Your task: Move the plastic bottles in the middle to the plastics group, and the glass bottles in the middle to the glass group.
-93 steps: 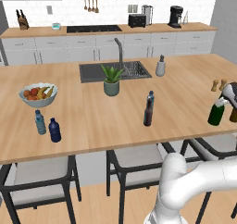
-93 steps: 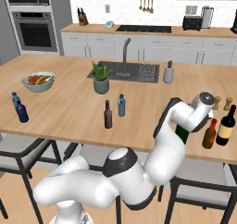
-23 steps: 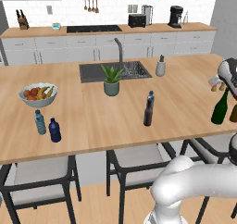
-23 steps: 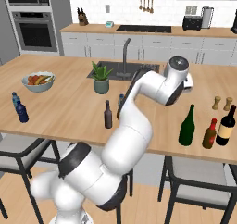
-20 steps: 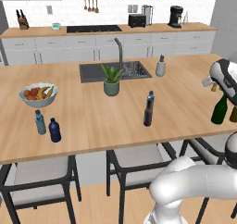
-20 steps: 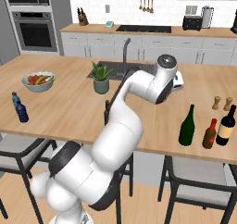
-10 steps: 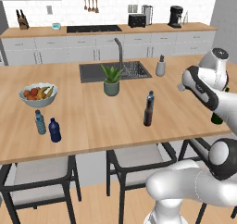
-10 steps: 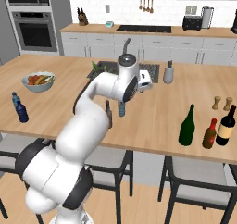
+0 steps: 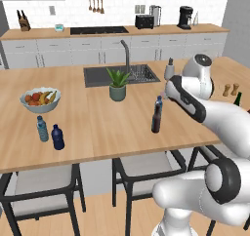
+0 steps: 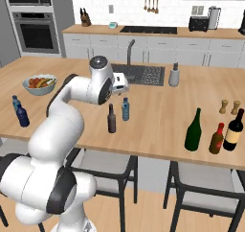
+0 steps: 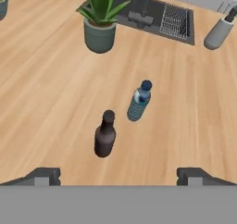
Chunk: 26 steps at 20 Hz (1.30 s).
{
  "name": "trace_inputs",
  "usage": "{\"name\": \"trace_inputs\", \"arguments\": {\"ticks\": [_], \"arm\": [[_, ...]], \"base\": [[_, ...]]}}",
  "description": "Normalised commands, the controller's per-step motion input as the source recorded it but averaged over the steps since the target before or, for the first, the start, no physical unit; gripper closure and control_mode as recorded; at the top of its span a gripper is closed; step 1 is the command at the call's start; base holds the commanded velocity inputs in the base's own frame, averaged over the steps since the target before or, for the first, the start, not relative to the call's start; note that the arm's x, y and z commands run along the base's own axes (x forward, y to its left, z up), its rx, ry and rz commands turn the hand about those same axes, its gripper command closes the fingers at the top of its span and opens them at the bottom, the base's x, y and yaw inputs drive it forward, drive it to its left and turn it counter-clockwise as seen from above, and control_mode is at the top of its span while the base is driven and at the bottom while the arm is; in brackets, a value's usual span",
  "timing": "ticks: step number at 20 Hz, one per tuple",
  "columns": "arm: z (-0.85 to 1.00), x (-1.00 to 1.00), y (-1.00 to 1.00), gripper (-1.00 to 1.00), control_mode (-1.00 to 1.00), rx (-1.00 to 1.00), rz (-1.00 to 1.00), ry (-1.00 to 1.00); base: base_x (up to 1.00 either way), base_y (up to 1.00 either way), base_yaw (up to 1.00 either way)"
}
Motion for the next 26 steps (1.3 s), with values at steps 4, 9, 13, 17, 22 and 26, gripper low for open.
{"name": "trace_inputs", "arguments": {"ticks": [4, 9, 13, 17, 22, 26], "arm": [[-0.46, 0.05, 0.66, -1.00, -1.00, 0.22, 0.04, -0.01], [-0.35, 0.00, -0.08, -1.00, -1.00, 0.12, 0.17, -0.26], [0.04, 0.00, -0.21, -1.00, -1.00, 0.03, 0.11, -0.46], [-0.17, 0.00, -0.05, -1.00, -1.00, 0.01, 0.04, -0.29], [-0.04, 0.10, -0.14, -1.00, -1.00, 0.00, 0.07, -0.07], [0.04, 0.22, -0.29, -1.00, -1.00, 0.00, 0.09, 0.00]], "base": [[0.00, 0.00, 0.00], [0.00, 0.00, 0.00], [0.00, 0.00, 0.00], [0.00, 0.00, 0.00], [0.00, 0.00, 0.00], [0.00, 0.00, 0.00]]}}
